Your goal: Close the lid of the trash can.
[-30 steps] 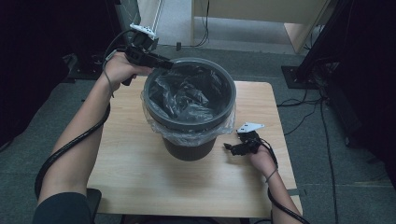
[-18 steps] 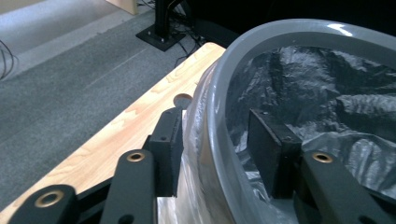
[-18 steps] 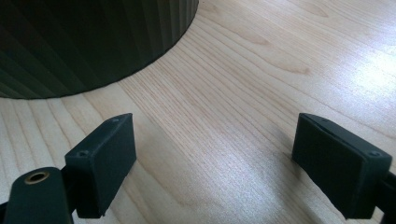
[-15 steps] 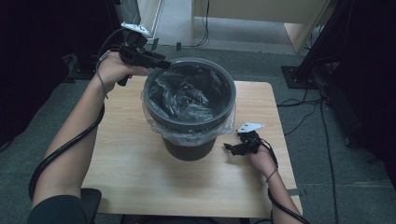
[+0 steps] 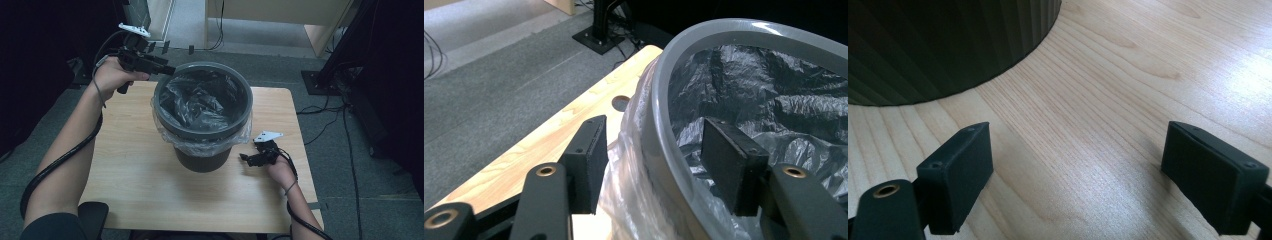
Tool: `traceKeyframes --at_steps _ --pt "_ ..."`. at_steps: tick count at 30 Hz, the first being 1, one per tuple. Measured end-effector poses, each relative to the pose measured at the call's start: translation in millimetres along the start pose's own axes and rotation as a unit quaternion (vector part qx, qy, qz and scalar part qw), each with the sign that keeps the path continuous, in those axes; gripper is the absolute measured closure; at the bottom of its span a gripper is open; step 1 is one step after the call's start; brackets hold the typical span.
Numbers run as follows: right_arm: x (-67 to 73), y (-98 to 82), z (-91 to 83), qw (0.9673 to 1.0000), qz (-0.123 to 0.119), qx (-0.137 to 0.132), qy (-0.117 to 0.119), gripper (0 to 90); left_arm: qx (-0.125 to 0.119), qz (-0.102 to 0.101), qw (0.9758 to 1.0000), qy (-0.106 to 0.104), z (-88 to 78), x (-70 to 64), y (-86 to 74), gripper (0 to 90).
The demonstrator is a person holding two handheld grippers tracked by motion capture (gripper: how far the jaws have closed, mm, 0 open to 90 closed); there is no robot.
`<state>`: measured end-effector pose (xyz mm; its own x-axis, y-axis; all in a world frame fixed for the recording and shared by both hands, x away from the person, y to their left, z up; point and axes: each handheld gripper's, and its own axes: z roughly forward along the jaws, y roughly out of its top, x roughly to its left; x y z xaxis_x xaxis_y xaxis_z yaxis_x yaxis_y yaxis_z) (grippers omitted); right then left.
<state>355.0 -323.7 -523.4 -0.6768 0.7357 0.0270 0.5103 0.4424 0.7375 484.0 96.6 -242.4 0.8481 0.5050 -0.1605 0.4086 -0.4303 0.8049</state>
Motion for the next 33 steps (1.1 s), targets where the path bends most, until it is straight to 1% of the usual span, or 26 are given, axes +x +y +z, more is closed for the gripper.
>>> traceKeyframes --at_steps 7,10,12,14,18,20,24,33 --pt "0.1 0.1 0.1 1.0 -0.002 0.001 0.002 11.6 -0.005 -0.002 1.0 0.006 -12.2 2.5 -5.7 42.6" --pt "0.1 0.1 0.1 1.0 -0.002 0.001 0.002 11.6 -0.014 -0.003 0.9999 0.007 -17.8 3.7 -8.8 41.8" --pt "0.1 0.1 0.1 1.0 -0.002 0.001 0.001 11.6 -0.022 0.002 0.9997 0.006 -22.6 4.3 -11.4 41.1" --pt "0.1 0.1 0.1 1.0 -0.002 0.002 0.002 11.6 -0.027 -0.003 0.9996 0.006 -26.1 6.0 -13.8 41.0" --pt "0.1 0.1 0.1 1.0 -0.002 0.002 0.001 11.6 -0.021 -0.002 0.9997 0.014 -31.4 7.5 -18.1 40.6" --pt "0.2 0.1 0.1 1.0 -0.002 0.002 0.002 11.6 -0.024 -0.003 0.9996 0.016 -34.0 7.9 -21.2 40.1" --pt "0.6 0.1 0.2 1.0 -0.003 0.002 0.0 11.4 -0.017 -0.003 0.9996 0.023 -36.0 9.5 -26.1 39.5" --pt "0.6 0.1 0.2 1.0 -0.003 0.002 0.0 11.4 -0.013 -0.009 0.9993 0.034 -40.9 13.2 -38.6 39.2"
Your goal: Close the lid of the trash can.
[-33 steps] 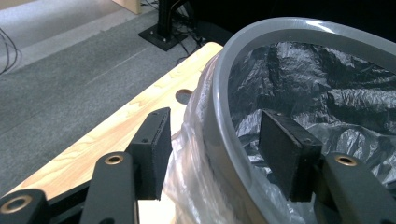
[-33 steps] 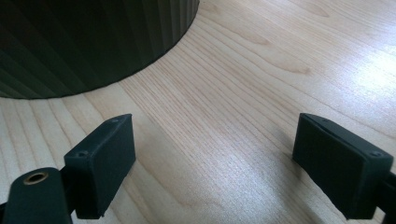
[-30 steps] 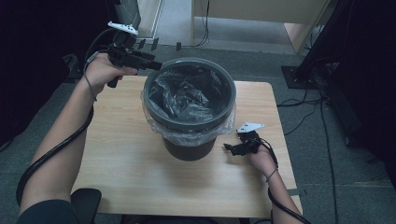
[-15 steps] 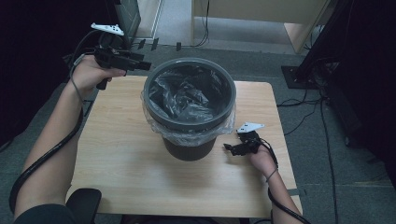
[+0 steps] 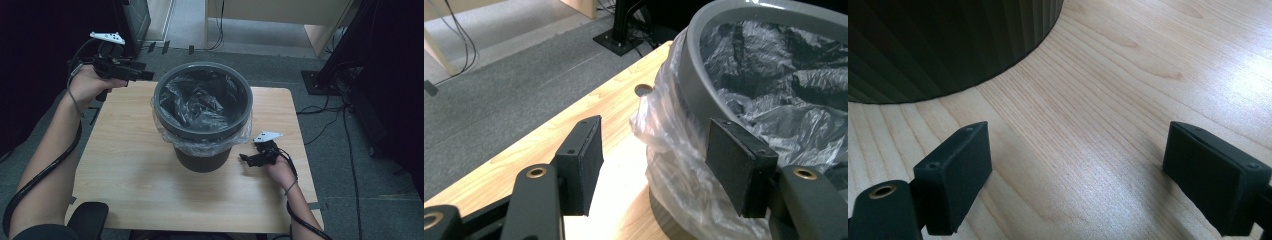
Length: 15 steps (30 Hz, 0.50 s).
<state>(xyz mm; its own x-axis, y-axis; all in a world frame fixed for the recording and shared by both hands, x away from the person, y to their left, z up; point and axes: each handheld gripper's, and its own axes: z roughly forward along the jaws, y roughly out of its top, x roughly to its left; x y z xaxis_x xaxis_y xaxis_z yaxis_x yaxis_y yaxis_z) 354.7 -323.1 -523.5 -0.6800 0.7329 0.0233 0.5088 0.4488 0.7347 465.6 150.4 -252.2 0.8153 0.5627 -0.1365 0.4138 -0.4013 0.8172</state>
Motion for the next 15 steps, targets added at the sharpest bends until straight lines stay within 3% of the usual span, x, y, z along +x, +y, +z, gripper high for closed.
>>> traceKeyframes --at_steps 7,9,11,15 --pt "-0.1 0.0 0.0 1.0 0.0 0.0 0.001 11.2 -0.003 -0.005 1.0 0.008 -3.7 3.0 -11.2 39.1" --pt "-0.1 0.0 0.0 1.0 0.0 0.0 0.001 11.2 -0.008 0.007 0.9998 0.019 -4.3 2.0 -14.7 39.3" --pt "-0.1 0.0 0.0 1.0 0.0 0.0 0.001 11.2 -0.016 0.016 0.9996 0.016 -4.7 0.2 -18.3 39.4" --pt "-0.1 0.0 0.0 1.0 0.0 0.0 0.001 11.1 -0.016 0.017 0.9996 0.014 -2.9 -1.6 -24.1 39.3"
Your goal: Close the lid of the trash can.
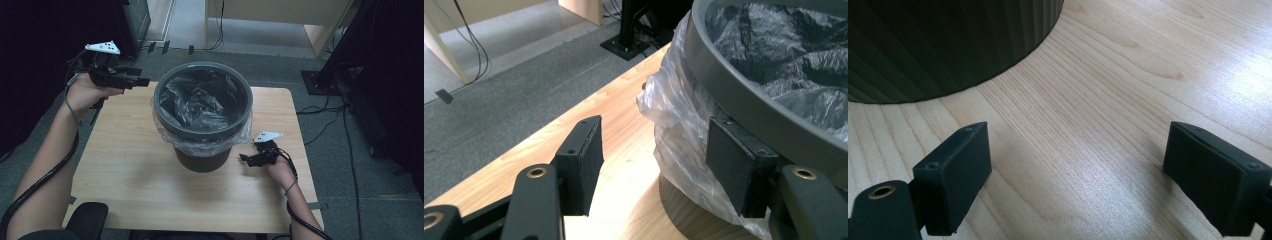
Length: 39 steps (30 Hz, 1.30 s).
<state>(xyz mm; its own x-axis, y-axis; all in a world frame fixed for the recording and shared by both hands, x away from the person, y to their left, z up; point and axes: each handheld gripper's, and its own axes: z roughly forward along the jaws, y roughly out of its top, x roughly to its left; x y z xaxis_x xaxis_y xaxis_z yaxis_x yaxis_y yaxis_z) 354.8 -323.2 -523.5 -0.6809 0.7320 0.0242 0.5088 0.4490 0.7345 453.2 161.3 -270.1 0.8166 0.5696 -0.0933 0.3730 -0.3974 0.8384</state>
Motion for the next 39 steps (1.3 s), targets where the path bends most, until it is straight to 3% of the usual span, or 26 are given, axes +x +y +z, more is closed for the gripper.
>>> traceKeyframes --at_steps 12,19,25,39 --pt "0.0 0.0 0.0 1.0 0.0 0.0 0.0 11.1 0.013 -0.012 0.9998 0.004 5.6 4.1 -20.2 38.8" --pt "0.0 0.0 0.0 1.0 0.0 0.0 0.0 11.1 0.01 -0.011 0.9998 0.009 11.7 1.4 -41.1 39.0" --pt "0.1 -0.1 0.1 1.0 0.0 -0.001 0.0 11.2 0.003 -0.025 0.9996 0.015 16.4 4.6 -57.6 39.0" --pt "-0.1 -0.1 0.3 1.0 -0.002 -0.001 0.0 11.0 0.017 -0.034 0.999 0.023 34.3 9.4 -90.1 38.6"
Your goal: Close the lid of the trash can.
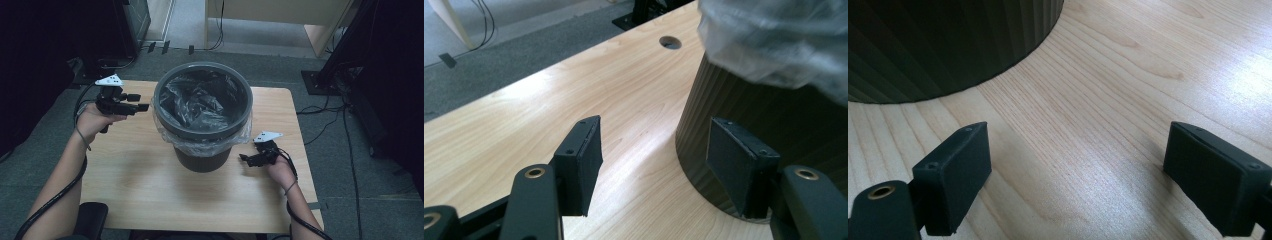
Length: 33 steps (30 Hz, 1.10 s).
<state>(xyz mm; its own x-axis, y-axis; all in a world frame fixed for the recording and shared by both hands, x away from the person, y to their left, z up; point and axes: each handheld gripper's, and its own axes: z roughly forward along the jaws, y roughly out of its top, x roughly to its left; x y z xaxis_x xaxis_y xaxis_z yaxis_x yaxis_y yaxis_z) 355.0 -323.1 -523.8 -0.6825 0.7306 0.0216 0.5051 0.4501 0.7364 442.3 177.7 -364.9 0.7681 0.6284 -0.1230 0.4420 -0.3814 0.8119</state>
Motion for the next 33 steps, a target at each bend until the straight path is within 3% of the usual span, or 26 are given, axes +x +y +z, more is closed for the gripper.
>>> traceKeyframes --at_steps 9,18,21,28,33 --pt "0.0 0.0 0.0 1.0 0.0 0.0 0.0 11.0 0.01 0.002 0.9999 0.005 11.1 4.2 -20.0 38.5" --pt "0.0 0.0 0.0 1.0 0.0 0.0 0.0 10.9 0.021 -0.008 0.9997 0.005 28.3 7.1 -48.2 38.2" --pt "0.0 0.0 0.0 1.0 0.0 0.0 0.0 11.0 0.031 0.0 0.9995 0.008 33.8 7.2 -59.3 37.7" --pt "0.0 0.0 0.0 1.0 0.0 0.0 0.0 10.9 0.029 -0.011 0.9994 0.011 42.9 9.2 -80.3 37.5" --pt "0.0 0.0 0.0 1.0 0.0 0.0 0.0 10.8 0.043 -0.006 0.9989 0.018 49.1 9.9 -93.2 37.2"
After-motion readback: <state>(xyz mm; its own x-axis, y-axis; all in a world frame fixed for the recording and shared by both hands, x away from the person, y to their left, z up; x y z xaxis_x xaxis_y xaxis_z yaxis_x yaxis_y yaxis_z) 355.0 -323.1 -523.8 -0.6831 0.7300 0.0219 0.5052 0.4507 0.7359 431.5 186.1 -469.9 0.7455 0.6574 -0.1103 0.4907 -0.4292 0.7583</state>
